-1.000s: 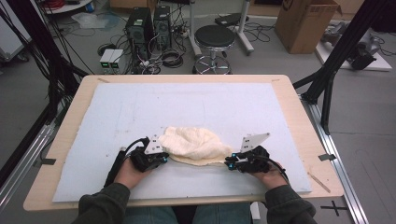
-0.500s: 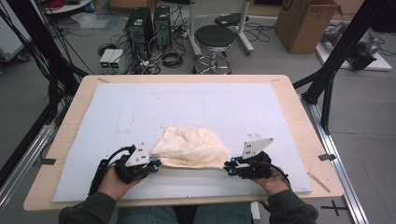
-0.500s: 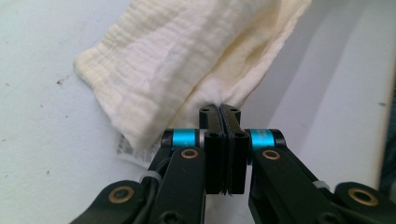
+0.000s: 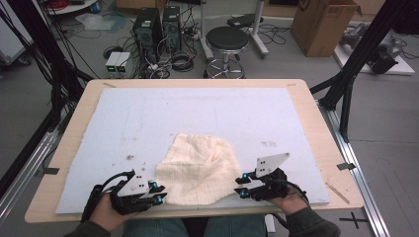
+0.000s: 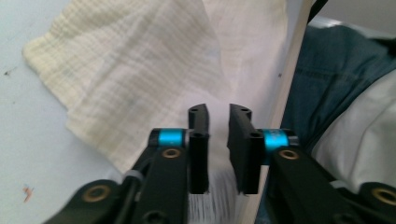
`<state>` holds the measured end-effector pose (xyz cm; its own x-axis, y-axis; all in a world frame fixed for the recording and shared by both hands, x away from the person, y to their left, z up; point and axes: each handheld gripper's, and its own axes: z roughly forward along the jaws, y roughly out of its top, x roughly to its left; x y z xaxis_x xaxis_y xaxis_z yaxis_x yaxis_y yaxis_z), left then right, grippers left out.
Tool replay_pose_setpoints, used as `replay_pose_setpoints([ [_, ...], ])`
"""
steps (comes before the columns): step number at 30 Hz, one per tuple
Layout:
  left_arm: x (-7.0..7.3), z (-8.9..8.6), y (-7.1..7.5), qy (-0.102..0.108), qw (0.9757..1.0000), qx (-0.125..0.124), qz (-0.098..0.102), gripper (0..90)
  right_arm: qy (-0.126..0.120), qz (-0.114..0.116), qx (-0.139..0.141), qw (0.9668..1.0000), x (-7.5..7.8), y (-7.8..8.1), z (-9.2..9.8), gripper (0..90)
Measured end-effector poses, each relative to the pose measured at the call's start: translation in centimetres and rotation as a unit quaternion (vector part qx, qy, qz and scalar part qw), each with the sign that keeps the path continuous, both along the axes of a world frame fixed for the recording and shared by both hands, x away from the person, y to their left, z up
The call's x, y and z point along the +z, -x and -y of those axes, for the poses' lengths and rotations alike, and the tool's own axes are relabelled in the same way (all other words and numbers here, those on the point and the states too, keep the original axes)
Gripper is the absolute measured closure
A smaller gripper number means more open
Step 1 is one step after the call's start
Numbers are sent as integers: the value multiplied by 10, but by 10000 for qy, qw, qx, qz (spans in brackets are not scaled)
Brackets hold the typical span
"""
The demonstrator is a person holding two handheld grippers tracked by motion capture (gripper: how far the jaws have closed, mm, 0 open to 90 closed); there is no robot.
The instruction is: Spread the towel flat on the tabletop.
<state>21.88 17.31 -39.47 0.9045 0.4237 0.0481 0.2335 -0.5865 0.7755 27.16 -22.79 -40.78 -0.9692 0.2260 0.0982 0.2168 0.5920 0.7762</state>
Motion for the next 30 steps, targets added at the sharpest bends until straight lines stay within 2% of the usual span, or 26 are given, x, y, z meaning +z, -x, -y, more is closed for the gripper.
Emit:
replay_pose_setpoints([
  [1, 0, 0, 0, 0, 10000, 0, 0, 700, -60, 8, -44, 10000, 3, -2, 2, 615],
  [2, 4, 1, -5, 186, 9998, 25, 57, 682, -117, 58, -140, 9998, 7, -6, 4, 604],
  [5, 8, 3, -22, 272, 9994, 165, 106, 633, -130, 177, -385, 9990, 13, -20, 7, 599],
  [7, 9, 3, -28, 317, 9993, 195, 100, 626, -106, 222, -567, 9981, 16, -35, 6, 599],
  [8, 10, 5, -43, 492, 9983, 292, 91, 618, -74, 268, -693, 9972, 17, -45, 5, 600],
  [9, 10, 5, -43, 492, 9983, 292, 91, 613, -74, 268, -693, 9972, 17, -45, 5, 600],
  [10, 11, 10, -60, 582, 9975, 404, 62, 605, -57, 271, -881, 9957, 17, -62, 2, 601],
  [12, 10, 15, -79, 653, 9960, 604, 34, 595, 38, 234, -1013, 9946, 16, -77, -2, 601],
  [13, 10, 15, -79, 653, 9960, 604, 34, 595, 38, 234, -1013, 9946, 16, -77, -2, 601],
  [14, 10, 17, -91, 729, 9947, 726, -19, 592, 33, 221, -1167, 9929, 16, -94, -8, 599],
  [15, 7, 20, -106, 678, 9937, 893, 79, 589, 45, 209, -1202, 9925, 16, -99, -10, 595],
  [16, 7, 20, -106, 678, 9937, 893, 79, 589, 45, 209, -1202, 9925, 16, -99, -10, 595],
  [17, 1, 23, -124, 611, 9919, 1109, 40, 584, 79, 246, -1279, 9915, 15, -112, -18, 594],
  [18, -4, 24, -132, 560, 9913, 1188, -41, 583, 97, 216, -1287, 9914, 13, -117, -20, 594],
  [19, -4, 24, -132, 560, 9913, 1188, -41, 583, 97, 216, -1287, 9914, 13, -117, -20, 594],
  [20, -14, 25, -145, 545, 9891, 1357, -153, 584, 205, 167, -1377, 9901, 5, -129, -26, 595],
  [21, -19, 26, -150, 481, 9887, 1407, -185, 586, 222, 151, -1394, 9899, 2, -133, -28, 597],
  [23, -29, 28, -159, 331, 9881, 1475, -273, 587, 249, -5, -1437, 9893, -7, -141, -31, 602],
  [26, -35, 29, -163, 254, 9877, 1511, -303, 607, 264, -205, -1376, 9899, -18, -148, -36, 618],
  [27, -37, 29, -164, 227, 9870, 1553, -333, 615, 305, -219, -1325, 9905, -22, -149, -39, 620],
  [30, -41, 30, -165, 99, 9875, 1523, -388, 630, 381, -294, -1275, 9907, -28, -151, -43, 640],
])
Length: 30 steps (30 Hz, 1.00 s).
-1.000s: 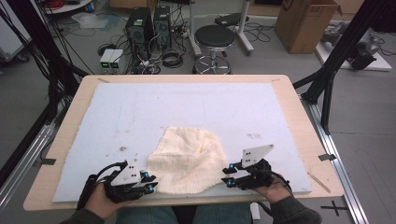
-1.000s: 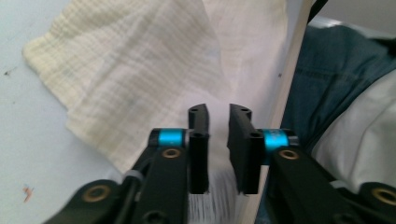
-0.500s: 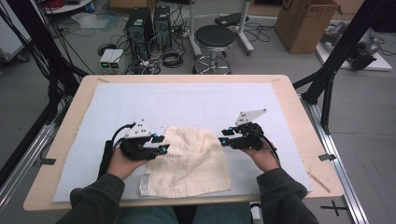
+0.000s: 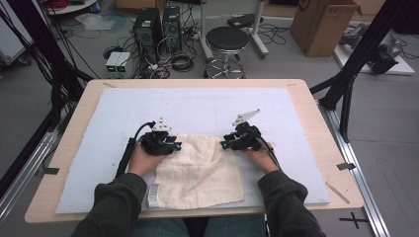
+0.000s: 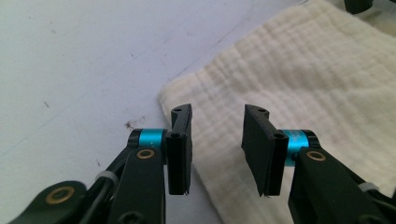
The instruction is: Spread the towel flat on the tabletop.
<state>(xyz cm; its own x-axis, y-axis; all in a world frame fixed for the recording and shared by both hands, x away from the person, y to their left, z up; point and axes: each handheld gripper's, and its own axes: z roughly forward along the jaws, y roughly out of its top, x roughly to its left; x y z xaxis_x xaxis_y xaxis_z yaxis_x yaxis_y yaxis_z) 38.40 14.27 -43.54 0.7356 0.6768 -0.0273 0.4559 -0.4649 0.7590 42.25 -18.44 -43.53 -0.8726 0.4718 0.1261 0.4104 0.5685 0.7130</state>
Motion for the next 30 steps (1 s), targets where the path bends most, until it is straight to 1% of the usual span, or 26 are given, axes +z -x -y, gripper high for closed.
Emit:
replay_pose_setpoints([
  [1, -1, 1, 0, -17, 10000, 2, -9, 637, 24, -9, 13, 10000, -1, -1, -1, 658],
  [2, -4, 4, 0, -173, 9998, -45, 16, 661, 76, -23, 23, 10000, -3, -1, -2, 679],
  [3, -4, 5, 1, -246, 9997, -28, 68, 680, 121, -27, 6, 9999, -4, -1, -3, 708],
  [4, -4, 5, 1, -246, 9997, -28, 68, 714, 131, -5, -24, 9999, -4, -1, -3, 747],
  [5, -4, 8, 3, -385, 9991, -47, 194, 759, 108, -76, 10, 9999, -3, -1, -3, 803],
  [6, -4, 8, 3, -385, 9991, -47, 194, 798, 108, -76, 10, 9999, -3, -1, -3, 803],
  [7, -3, 11, 5, -553, 9979, -62, 336, 840, 64, -174, 68, 9998, -4, -2, -4, 868],
  [8, -3, 12, 6, -587, 9976, -52, 365, 873, 35, -234, 93, 9997, -3, -2, -4, 869],
  [9, -3, 12, 6, -587, 9976, -52, 365, 880, 83, -182, 128, 9997, -3, -2, -4, 871],
  [11, -2, 10, 7, -586, 9977, -30, 346, 885, 86, -193, 80, 9997, 0, -1, -2, 872],
  [12, -2, 10, 7, -586, 9977, -30, 346, 886, 65, -236, 41, 9997, 2, 0, 1, 872],
  [13, -1, 9, 8, -627, 9975, -16, 340, 886, 65, -236, 41, 9997, 2, 0, 1, 872],
  [14, 1, 6, 9, -632, 9974, 8, 343, 886, 62, -206, -7, 9998, 5, 0, 6, 872],
  [15, 2, 3, 10, -567, 9978, 30, 350, 887, 72, -205, -34, 9998, 8, 1, 10, 872],
  [18, 7, -7, 13, -528, 9978, 93, 378, 886, 99, -183, -240, 9995, 16, 6, 26, 872],
  [19, 9, -10, 14, -514, 9979, 118, 377, 887, 59, -123, -340, 9993, 21, 9, 36, 871],
  [20, 12, -15, 18, -507, 9978, 149, 396, 886, 39, -118, -387, 9992, 22, 12, 40, 870],
  [22, 14, -18, 19, -510, 9977, 146, 421, 886, 144, -108, -443, 9989, 23, 18, 47, 868],
  [23, 15, -20, 22, -467, 9977, 164, 453, 886, 144, -108, -443, 9989, 23, 18, 47, 868],
  [24, 16, -25, 25, -452, 9977, 181, 463, 886, 229, -80, -450, 9987, 22, 24, 52, 866],
  [25, 16, -25, 25, -452, 9977, 181, 463, 886, 229, -80, -450, 9987, 22, 24, 52, 866],
  [26, 14, -28, 27, -425, 9980, 209, 419, 886, 247, -90, -463, 9986, 22, 27, 54, 864],
  [27, 13, -30, 28, -435, 9981, 207, 382, 886, 263, -209, -450, 9984, 18, 34, 57, 852],
  [28, 10, -33, 28, -448, 9983, 217, 319, 884, 309, -216, -440, 9983, 17, 35, 57, 826],
  [29, 10, -33, 28, -448, 9983, 217, 319, 874, 309, -216, -440, 9983, 17, 35, 57, 826],
  [30, 9, -35, 27, -411, 9986, 233, 253, 818, 399, -311, -415, 9979, 13, 38, 59, 727],
])
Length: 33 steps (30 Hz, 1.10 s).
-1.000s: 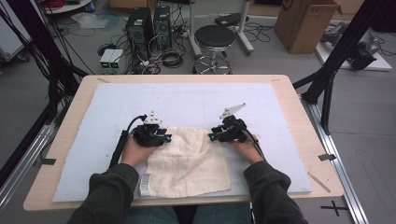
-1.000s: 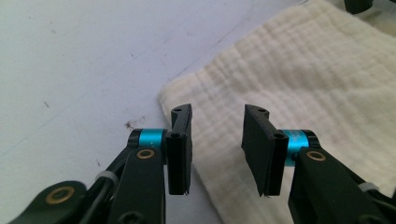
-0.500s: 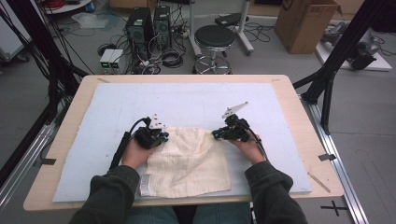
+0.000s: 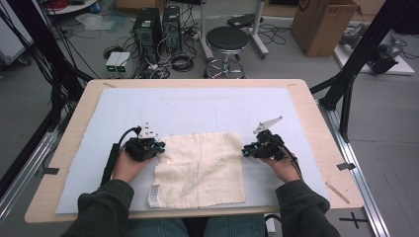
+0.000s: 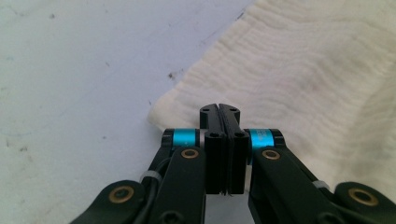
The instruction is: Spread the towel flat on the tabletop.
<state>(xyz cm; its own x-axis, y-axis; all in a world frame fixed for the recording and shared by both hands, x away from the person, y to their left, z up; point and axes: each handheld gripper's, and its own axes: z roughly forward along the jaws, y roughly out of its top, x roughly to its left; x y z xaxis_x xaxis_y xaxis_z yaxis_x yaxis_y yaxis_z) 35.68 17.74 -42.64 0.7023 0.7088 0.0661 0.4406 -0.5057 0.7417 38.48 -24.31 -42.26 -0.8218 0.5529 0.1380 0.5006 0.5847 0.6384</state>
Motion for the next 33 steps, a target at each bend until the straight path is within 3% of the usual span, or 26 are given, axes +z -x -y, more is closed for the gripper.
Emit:
replay_pose_setpoints([
  [1, -1, -2, -2, 81, 9999, 36, -95, 818, 0, 0, 0, 10000, 0, 0, 0, 727],
  [2, -1, -4, -3, 169, 9997, 72, -141, 743, -117, 62, -35, 9999, 2, 0, 4, 705],
  [4, 0, -6, -4, 273, 9994, 205, -93, 655, -301, 148, -102, 9994, 6, -3, 8, 689],
  [5, 0, -7, -6, 383, 9987, 313, -93, 655, -301, 148, -102, 9994, 6, -3, 8, 689],
  [8, 0, -11, -11, 481, 9975, 500, -159, 565, -533, 224, -314, 9978, 15, -19, 7, 654],
  [9, -2, -12, -13, 563, 9964, 607, -209, 565, -533, 224, -314, 9978, 15, -19, 7, 654],
  [10, -5, -14, -17, 673, 9946, 715, -331, 551, -676, 205, -395, 9967, 16, -32, 2, 639],
  [13, -7, -15, -21, 828, 9927, 795, -383, 546, -647, 86, -472, 9967, 13, -48, -8, 611],
  [15, -10, -16, -25, 1069, 9885, 947, -498, 548, -575, -62, -523, 9970, 7, -59, -16, 593],
  [19, -14, -15, -29, 894, 9901, 933, -549, 590, -534, -229, -497, 9971, -4, -66, -22, 590],
  [20, -16, -13, -29, 809, 9915, 879, -517, 603, -362, -299, -430, 9980, -9, -68, -26, 605],
  [22, -16, -13, -29, 806, 9916, 890, -491, 614, -283, -314, -399, 9983, -10, -67, -27, 616],
  [24, -16, -12, -29, 703, 9924, 922, -404, 669, -122, -161, -356, 9992, -10, -66, -30, 698],
  [28, -16, -12, -29, 606, 9939, 861, -339, 800, 22, -25, -272, 9996, -10, -65, -32, 776],
  [30, -17, -9, -28, 587, 9948, 785, -271, 861, 2, -79, -208, 9998, -10, -64, -33, 820],
  [33, -16, -8, -28, 513, 9958, 728, -230, 874, -30, -153, -97, 9998, -10, -64, -33, 844],
])
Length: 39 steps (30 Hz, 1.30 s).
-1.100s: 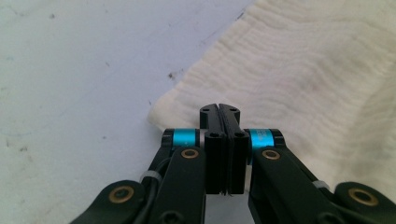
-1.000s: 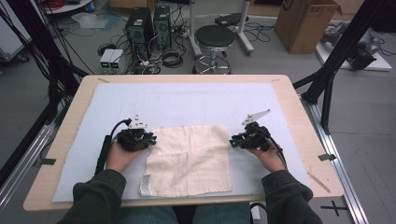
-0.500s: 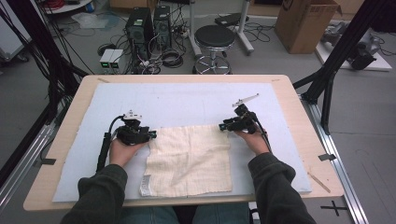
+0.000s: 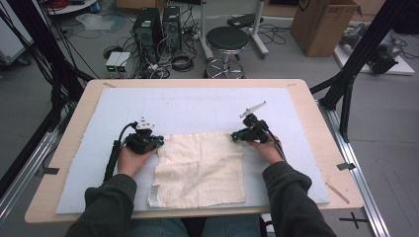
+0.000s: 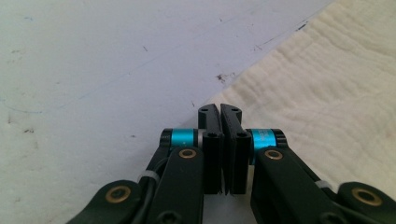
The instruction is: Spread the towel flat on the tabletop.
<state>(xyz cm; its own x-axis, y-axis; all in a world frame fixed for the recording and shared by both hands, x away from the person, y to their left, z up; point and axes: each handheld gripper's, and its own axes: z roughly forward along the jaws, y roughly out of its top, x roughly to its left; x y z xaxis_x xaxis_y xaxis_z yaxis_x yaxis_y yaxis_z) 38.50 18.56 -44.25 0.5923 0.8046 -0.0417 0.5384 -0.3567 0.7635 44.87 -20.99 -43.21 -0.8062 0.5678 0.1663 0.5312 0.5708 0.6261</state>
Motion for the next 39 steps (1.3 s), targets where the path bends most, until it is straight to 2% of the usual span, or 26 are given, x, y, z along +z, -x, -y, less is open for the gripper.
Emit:
replay_pose_setpoints([
  [4, 3, -3, -1, 16, 9999, 74, 87, 877, 2, 65, 61, 10000, 3, 2, -1, 847],
  [5, 9, -4, -6, -19, 9998, 125, 141, 878, -27, 277, 27, 9996, 8, 3, -1, 849],
  [6, 9, -4, -6, -19, 9998, 125, 141, 879, -27, 277, 27, 9996, 8, 3, -1, 849],
  [7, 12, -4, -9, 15, 9997, 164, 188, 879, -9, 310, -11, 9995, 11, 2, 0, 849],
  [9, 18, -2, -17, -61, 9996, 183, 224, 878, -25, 338, -121, 9994, 17, -2, 0, 849],
  [11, 24, 0, -26, -93, 9993, 228, 293, 879, -33, 529, -276, 9982, 26, -10, 0, 849],
  [12, 27, 2, -37, -130, 9988, 308, 366, 879, -13, 604, -364, 9975, 28, -14, 0, 849],
  [13, 27, 2, -37, -130, 9988, 308, 366, 878, -13, 604, -364, 9975, 28, -14, 0, 849],
  [14, 30, 2, -46, -117, 9985, 410, 348, 873, 27, 783, -643, 9948, 32, -26, 1, 829],
  [15, 34, 3, -59, -91, 9966, 637, 507, 858, -8, 823, -841, 9930, 34, -31, 3, 750],
  [16, 36, 3, -65, -156, 9958, 732, 520, 811, -60, 859, -1152, 9896, 36, -39, 4, 700],
  [17, 36, 3, -65, -156, 9958, 732, 520, 741, -60, 859, -1152, 9896, 36, -39, 4, 700],
  [18, 38, 2, -69, -57, 9953, 811, 521, 707, -90, 870, -1385, 9865, 38, -49, 6, 648],
  [20, 38, 0, -70, 33, 9954, 795, 536, 676, -135, 809, -1402, 9867, 36, -51, 8, 638],
  [23, 34, -3, -68, 111, 9971, 660, 371, 629, -59, 569, -1281, 9901, 28, -49, 8, 616],
  [24, 33, -4, -67, 132, 9978, 585, 284, 625, -54, 540, -1255, 9906, 26, -48, 8, 615],
  [25, 32, -4, -65, 218, 9987, 441, 110, 614, -61, 510, -1237, 9910, 24, -47, 7, 612],
  [26, 32, -4, -65, 218, 9987, 441, 110, 610, -61, 510, -1237, 9910, 24, -47, 7, 612],
  [27, 33, -3, -62, 189, 9992, 340, 70, 608, -61, 481, -1100, 9927, 21, -43, 6, 610],
  [28, 32, -1, -56, 202, 9993, 283, 144, 608, -52, 445, -1070, 9932, 20, -41, 5, 604],
  [29, 31, -1, -54, 234, 9993, 254, 135, 607, -46, 390, -1031, 9939, 19, -39, 4, 597],
  [31, 29, -1, -51, 239, 9994, 226, 91, 590, -36, 373, -984, 9944, 19, -37, 2, 596],
  [32, 26, -1, -48, 173, 9996, 198, 65, 581, 1, 438, -886, 9951, 17, -33, 1, 596],
  [36, 20, -3, -43, 141, 9996, 231, -41, 552, 40, 389, -880, 9954, 16, -33, 0, 588],
  [39, 16, -5, -40, 201, 9994, 260, -102, 554, 25, 443, -939, 9946, 14, -35, -1, 588],
])
